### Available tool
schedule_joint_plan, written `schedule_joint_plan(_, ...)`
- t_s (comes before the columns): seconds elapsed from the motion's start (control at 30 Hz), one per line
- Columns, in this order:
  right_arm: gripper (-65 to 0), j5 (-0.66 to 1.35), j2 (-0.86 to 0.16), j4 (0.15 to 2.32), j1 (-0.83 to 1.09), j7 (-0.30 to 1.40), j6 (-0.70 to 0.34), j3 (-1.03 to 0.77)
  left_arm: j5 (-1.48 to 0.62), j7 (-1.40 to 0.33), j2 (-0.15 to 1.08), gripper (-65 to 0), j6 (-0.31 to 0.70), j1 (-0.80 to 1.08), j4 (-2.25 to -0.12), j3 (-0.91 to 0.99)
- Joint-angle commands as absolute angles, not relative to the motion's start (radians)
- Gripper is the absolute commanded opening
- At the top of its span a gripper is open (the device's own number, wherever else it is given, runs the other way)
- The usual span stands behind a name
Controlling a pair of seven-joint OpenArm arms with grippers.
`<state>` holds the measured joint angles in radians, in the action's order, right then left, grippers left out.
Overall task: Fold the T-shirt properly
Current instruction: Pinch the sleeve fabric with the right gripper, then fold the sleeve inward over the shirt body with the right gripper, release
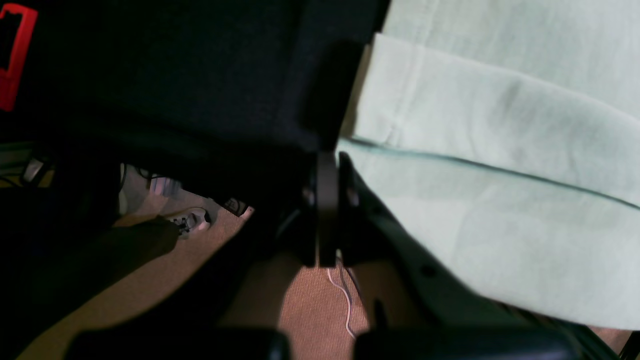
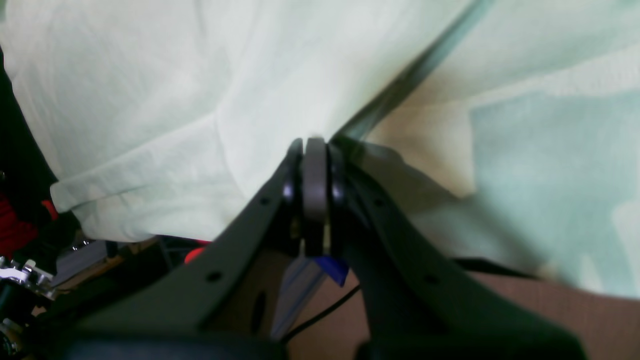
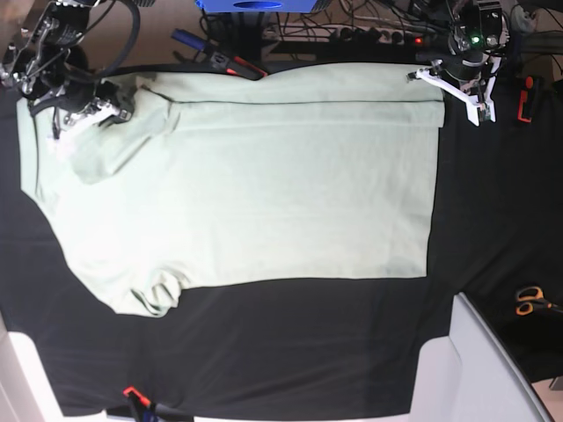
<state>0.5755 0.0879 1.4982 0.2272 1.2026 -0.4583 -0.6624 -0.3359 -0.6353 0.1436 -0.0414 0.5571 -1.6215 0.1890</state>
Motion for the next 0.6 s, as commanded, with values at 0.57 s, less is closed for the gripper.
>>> schedule_joint_plan(0.57, -64.9, 0.588, 0.077, 1.512, 0.048, 1.267, -0.437, -0.542, -0.331, -0.624, 0.151, -65.0, -0.042, 0.562, -1.635, 0.193)
